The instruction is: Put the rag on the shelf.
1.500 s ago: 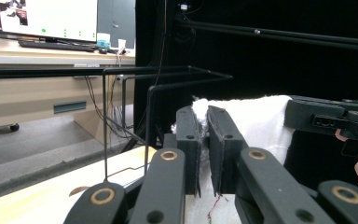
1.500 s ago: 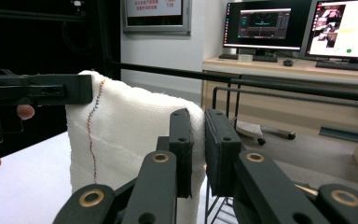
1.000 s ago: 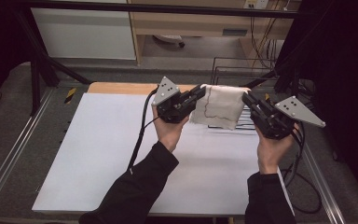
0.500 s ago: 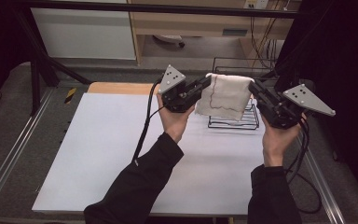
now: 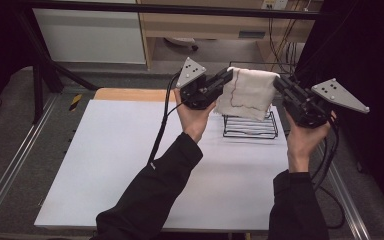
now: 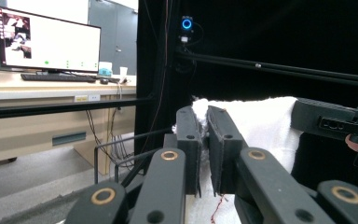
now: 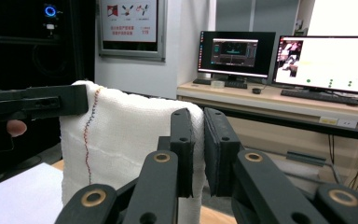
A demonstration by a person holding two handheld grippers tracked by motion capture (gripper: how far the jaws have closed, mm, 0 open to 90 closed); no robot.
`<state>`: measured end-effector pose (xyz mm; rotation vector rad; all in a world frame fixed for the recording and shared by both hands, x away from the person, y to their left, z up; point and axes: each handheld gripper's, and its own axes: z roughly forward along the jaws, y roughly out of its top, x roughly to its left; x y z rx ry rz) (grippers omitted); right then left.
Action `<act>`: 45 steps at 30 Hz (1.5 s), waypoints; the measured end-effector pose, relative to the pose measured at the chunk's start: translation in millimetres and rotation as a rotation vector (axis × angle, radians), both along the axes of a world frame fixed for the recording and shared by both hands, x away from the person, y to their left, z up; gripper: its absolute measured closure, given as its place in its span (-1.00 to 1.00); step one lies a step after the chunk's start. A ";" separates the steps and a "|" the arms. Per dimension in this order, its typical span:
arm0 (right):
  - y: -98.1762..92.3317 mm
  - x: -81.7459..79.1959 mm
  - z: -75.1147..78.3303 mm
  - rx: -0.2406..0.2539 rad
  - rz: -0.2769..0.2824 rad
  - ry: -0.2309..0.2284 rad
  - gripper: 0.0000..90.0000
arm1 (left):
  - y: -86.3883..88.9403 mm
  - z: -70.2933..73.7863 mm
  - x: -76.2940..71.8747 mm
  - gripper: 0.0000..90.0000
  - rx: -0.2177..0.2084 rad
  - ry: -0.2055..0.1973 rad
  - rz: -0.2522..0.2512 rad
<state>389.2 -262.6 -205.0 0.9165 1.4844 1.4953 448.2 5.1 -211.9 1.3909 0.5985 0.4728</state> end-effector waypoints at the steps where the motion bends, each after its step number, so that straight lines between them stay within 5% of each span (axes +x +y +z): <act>1: -0.3 1.0 2.2 0.002 -0.001 0.000 0.84 | -0.7 2.0 0.9 0.86 -0.003 -0.003 0.002; 14: -5.9 20.5 29.2 -0.017 -0.015 -0.031 0.84 | -10.3 22.9 20.0 0.86 -0.027 -0.020 0.022; 45: -6.7 89.3 53.5 0.018 -0.016 -0.011 0.84 | -18.1 53.8 68.8 0.86 0.000 -0.038 0.105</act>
